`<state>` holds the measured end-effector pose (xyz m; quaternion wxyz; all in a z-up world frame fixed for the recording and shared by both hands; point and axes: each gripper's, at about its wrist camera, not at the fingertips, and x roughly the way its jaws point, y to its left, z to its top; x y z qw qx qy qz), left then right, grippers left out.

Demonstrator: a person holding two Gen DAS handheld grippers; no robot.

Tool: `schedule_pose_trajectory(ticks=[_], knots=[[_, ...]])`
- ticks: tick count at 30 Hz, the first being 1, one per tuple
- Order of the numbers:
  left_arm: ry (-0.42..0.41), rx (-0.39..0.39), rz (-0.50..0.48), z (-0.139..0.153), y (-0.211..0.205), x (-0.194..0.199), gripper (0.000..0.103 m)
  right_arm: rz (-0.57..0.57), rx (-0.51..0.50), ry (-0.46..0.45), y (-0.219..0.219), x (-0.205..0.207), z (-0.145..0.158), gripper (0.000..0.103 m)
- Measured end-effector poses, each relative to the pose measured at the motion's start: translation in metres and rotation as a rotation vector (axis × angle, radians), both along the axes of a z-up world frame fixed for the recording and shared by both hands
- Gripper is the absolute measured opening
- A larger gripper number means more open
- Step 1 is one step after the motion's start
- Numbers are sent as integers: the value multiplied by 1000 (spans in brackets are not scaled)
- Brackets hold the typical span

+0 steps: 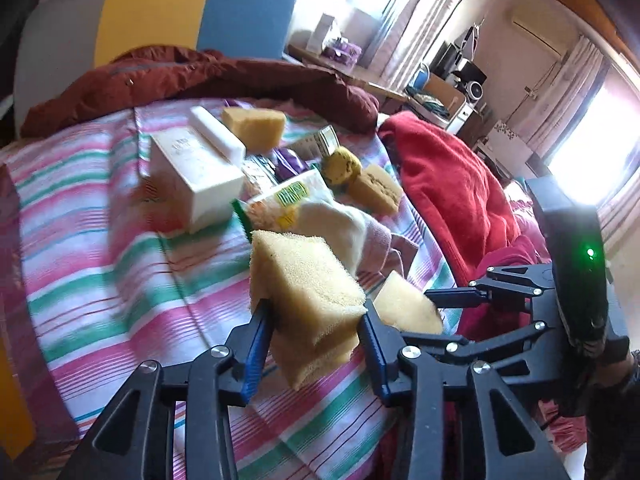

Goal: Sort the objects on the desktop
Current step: 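Grasp the yellow sponge with the left gripper and lift it, then carry the yellow sponge into the gold box and open the left gripper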

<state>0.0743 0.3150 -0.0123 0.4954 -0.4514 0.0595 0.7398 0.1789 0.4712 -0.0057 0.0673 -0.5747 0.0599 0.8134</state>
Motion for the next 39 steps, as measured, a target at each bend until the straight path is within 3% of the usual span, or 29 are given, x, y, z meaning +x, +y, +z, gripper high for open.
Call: schedule_pose_trajectory(ticks=[3, 10, 20, 30, 39], knots=[[26, 8, 23, 6, -11, 0, 42, -9, 4, 34, -17, 2, -1, 53], [48, 11, 89, 12, -43, -3, 42, -33, 38, 51, -7, -3, -8, 53], [106, 30, 221, 33, -93, -14, 42, 16, 17, 138, -47, -11, 17, 53], [171, 33, 488, 53, -182, -48, 43, 160, -66, 272, -118, -58, 52, 53], [165, -61, 758, 30, -280, -77, 42, 345, -185, 334, -207, -122, 55, 54]])
